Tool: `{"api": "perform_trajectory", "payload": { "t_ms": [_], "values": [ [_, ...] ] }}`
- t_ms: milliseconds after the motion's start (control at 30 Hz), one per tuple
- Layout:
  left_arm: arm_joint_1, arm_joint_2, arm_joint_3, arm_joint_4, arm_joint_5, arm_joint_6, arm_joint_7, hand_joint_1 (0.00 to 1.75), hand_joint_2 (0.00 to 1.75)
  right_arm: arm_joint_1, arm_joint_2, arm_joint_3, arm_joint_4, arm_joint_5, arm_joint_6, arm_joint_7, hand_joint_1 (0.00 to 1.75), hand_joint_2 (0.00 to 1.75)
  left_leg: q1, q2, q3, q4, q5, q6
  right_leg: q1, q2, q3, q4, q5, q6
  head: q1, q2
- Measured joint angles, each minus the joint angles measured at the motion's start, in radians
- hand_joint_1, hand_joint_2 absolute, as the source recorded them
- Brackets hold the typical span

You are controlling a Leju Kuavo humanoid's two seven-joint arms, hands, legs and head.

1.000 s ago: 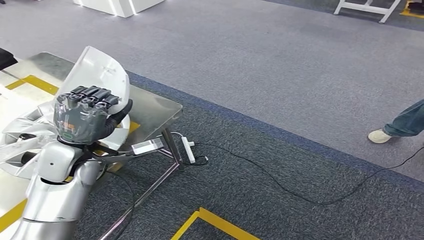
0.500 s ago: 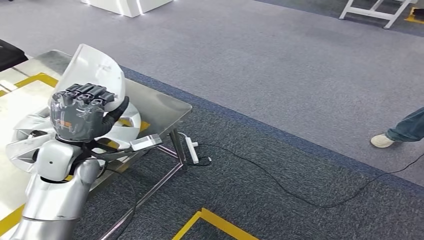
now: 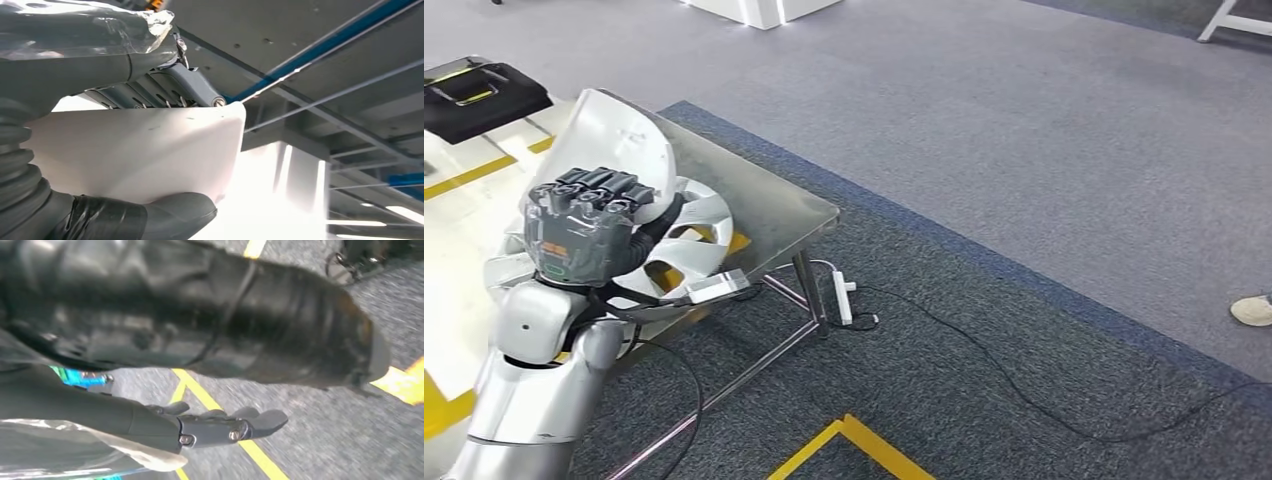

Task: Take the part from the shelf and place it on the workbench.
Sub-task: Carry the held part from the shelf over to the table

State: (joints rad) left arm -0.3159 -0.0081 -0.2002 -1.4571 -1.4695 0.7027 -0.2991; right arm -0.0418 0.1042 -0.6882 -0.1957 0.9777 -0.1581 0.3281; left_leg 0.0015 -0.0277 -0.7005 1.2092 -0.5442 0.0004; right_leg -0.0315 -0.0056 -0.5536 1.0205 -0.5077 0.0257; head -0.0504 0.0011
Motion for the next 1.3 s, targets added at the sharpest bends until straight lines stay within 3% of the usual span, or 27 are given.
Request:
{"api": "perform_trajectory", "payload": {
  "t_ms": [67,100,167,233,300,367,433,500,567,600,667,733,800,867,933,1000,1067,1100,1133,1167,1233,1300],
  "values": [
    [0.004,0.0,-0.001,0.0,0.0,0.0,0.001,1.75,1.75,0.001,0.0,0.0,0.0,0.0,-0.001,0.0,0.0,0.0,0.005,0.015,-0.048,0.098,-0.025,-0.005,0.003,-0.028,0.004,0.0,-0.005,-0.003,0.0,0.0],
    [0.005,0.001,-0.002,0.001,0.0,0.0,0.001,1.75,1.75,0.001,0.0,0.0,0.0,0.0,-0.001,0.0,0.0,0.0,0.006,0.017,-0.049,0.098,-0.011,-0.006,0.003,-0.041,0.007,0.0,-0.007,-0.003,0.0,0.0],
    [0.005,0.002,-0.003,0.001,0.0,0.0,0.002,1.75,1.75,0.0,0.0,0.0,0.0,0.0,-0.001,0.0,0.0,0.0,0.005,0.037,0.001,-0.01,0.061,-0.001,0.003,-0.066,0.017,0.0,-0.015,0.001,-0.001,0.0],
    [0.002,0.003,-0.005,0.001,0.001,0.0,0.004,1.75,1.75,0.0,0.0,0.0,0.0,-0.001,0.0,0.0,0.0,0.0,-0.006,0.081,0.057,-0.125,0.1,0.011,0.007,-0.087,0.026,0.0,-0.025,0.012,-0.001,0.0],
    [-0.001,0.003,-0.009,0.002,0.002,0.0,0.008,1.75,1.75,-0.001,0.0,0.0,0.0,-0.002,0.001,0.0,0.0,0.0,-0.018,0.095,0.073,-0.162,0.092,0.021,0.012,-0.11,0.031,-0.001,-0.03,0.024,0.0,0.0],
    [0.0,0.005,-0.011,0.002,0.004,0.0,0.011,1.75,1.75,-0.007,0.0,0.0,0.0,-0.002,0.002,0.001,0.0,0.0,-0.016,0.071,0.075,-0.173,0.092,0.031,0.011,-0.126,0.037,-0.004,-0.037,0.034,0.001,0.0],
    [-0.004,0.007,-0.012,0.003,0.004,0.0,0.013,1.75,1.75,-0.011,0.0,0.0,0.0,-0.002,0.003,0.003,0.0,0.0,-0.009,0.048,0.082,-0.182,0.095,0.041,0.009,-0.082,0.023,0.035,-0.065,0.041,0.003,0.0],
    [-0.007,0.005,-0.013,0.004,0.004,0.0,0.017,1.75,1.75,-0.01,0.0,0.0,0.0,-0.002,0.004,0.004,0.0,0.0,-0.006,0.024,0.085,-0.185,0.096,0.049,0.008,-0.018,-0.042,0.158,-0.119,0.042,0.007,0.0],
    [-0.005,0.003,-0.015,0.007,0.004,0.0,0.021,1.75,1.75,-0.005,0.0,0.0,0.0,-0.001,0.006,0.006,0.0,0.0,-0.008,-0.006,0.085,-0.184,0.095,0.052,0.01,0.002,-0.114,0.274,-0.147,0.041,0.01,0.0],
    [-0.004,0.003,-0.015,0.009,0.003,0.0,0.023,1.75,1.75,-0.003,0.0,0.0,0.0,-0.001,0.006,0.006,0.0,0.0,-0.009,-0.021,0.085,-0.184,0.095,0.053,0.011,0.005,-0.13,0.284,-0.132,0.04,0.01,0.0],
    [-0.003,0.003,-0.016,0.011,0.003,0.0,0.025,1.75,1.75,-0.002,0.0,-0.001,0.0,0.0,0.006,0.007,0.0,0.0,-0.009,-0.051,0.087,-0.182,0.095,0.052,0.012,0.019,-0.106,0.19,-0.052,0.034,0.01,0.0],
    [-0.004,0.003,-0.016,0.012,0.003,0.0,0.026,1.75,1.75,-0.003,0.0,-0.001,0.0,0.0,0.007,0.006,0.0,0.0,-0.009,-0.077,0.083,-0.176,0.093,0.046,0.007,0.066,-0.054,0.063,0.003,0.027,0.009,0.0],
    [-0.005,0.003,-0.016,0.013,0.002,0.0,0.026,1.75,1.75,-0.003,0.0,0.0,0.0,0.0,0.007,0.005,0.0,0.0,-0.005,-0.1,0.074,-0.174,0.096,0.033,0.006,0.092,-0.029,0.015,0.005,0.02,0.008,0.0],
    [-0.002,0.004,-0.016,0.014,0.001,0.0,0.027,1.75,1.75,-0.003,0.001,-0.001,0.0,0.0,0.008,0.006,0.0,0.0,-0.001,-0.12,0.068,-0.176,0.101,0.02,0.006,0.07,-0.022,0.007,0.008,0.011,0.009,0.0],
    [-0.003,0.008,-0.016,0.015,0.001,0.0,0.031,1.75,1.75,-0.004,0.001,-0.001,-0.001,0.0,0.007,0.006,0.0,0.0,-0.004,-0.085,0.053,-0.146,0.081,0.009,0.003,0.043,-0.014,-0.002,0.012,-0.001,0.0,0.0],
    [-0.006,0.009,-0.017,0.016,0.002,0.0,0.035,1.75,1.75,-0.003,0.0,-0.001,-0.001,0.001,0.007,0.006,0.0,0.0,-0.004,-0.016,0.006,-0.043,0.026,-0.002,0.003,0.015,-0.008,-0.007,0.011,-0.009,-0.011,0.0],
    [-0.004,0.009,-0.018,0.019,0.002,0.0,0.038,1.75,1.75,-0.001,0.0,-0.001,-0.001,0.001,0.007,0.006,0.0,0.0,0.003,0.013,-0.048,0.073,-0.017,-0.011,0.005,-0.016,-0.006,-0.006,0.007,-0.011,-0.013,0.0],
    [-0.003,0.01,-0.019,0.022,0.001,0.0,0.04,1.75,1.75,0.0,0.0,-0.001,-0.001,0.001,0.007,0.006,0.0,0.0,0.006,0.017,-0.057,0.092,-0.015,-0.013,0.005,-0.031,-0.004,-0.006,0.005,-0.01,-0.013,0.0],
    [-0.002,0.01,-0.019,0.023,0.001,0.0,0.042,1.75,1.75,0.0,0.0,-0.001,-0.001,0.001,0.007,0.006,0.0,0.0,0.008,0.021,-0.046,0.072,0.005,-0.014,0.005,-0.045,-0.002,-0.006,0.003,-0.008,-0.013,0.0],
    [-0.002,0.01,-0.02,0.024,0.0,0.0,0.043,1.75,1.75,-0.001,0.0,-0.001,-0.001,0.001,0.007,0.006,0.0,0.0,0.008,0.03,-0.017,0.016,0.039,-0.013,0.004,-0.058,0.002,-0.006,0.0,-0.006,-0.013,0.0],
    [-0.005,0.011,-0.021,0.025,-0.002,0.0,0.046,1.75,1.75,-0.002,0.0,-0.001,-0.001,0.001,0.008,0.005,0.0,0.0,0.0,0.072,0.054,-0.118,0.088,-0.005,0.007,-0.081,0.01,-0.006,-0.007,0.002,-0.014,0.0],
    [-0.008,0.012,-0.023,0.025,-0.004,0.0,0.051,1.75,1.75,-0.003,0.0,-0.001,-0.001,0.002,0.009,0.002,0.0,0.0,-0.011,0.097,0.082,-0.179,0.093,0.007,0.012,-0.103,0.015,-0.008,-0.012,0.014,-0.013,0.0]
  ]
}}
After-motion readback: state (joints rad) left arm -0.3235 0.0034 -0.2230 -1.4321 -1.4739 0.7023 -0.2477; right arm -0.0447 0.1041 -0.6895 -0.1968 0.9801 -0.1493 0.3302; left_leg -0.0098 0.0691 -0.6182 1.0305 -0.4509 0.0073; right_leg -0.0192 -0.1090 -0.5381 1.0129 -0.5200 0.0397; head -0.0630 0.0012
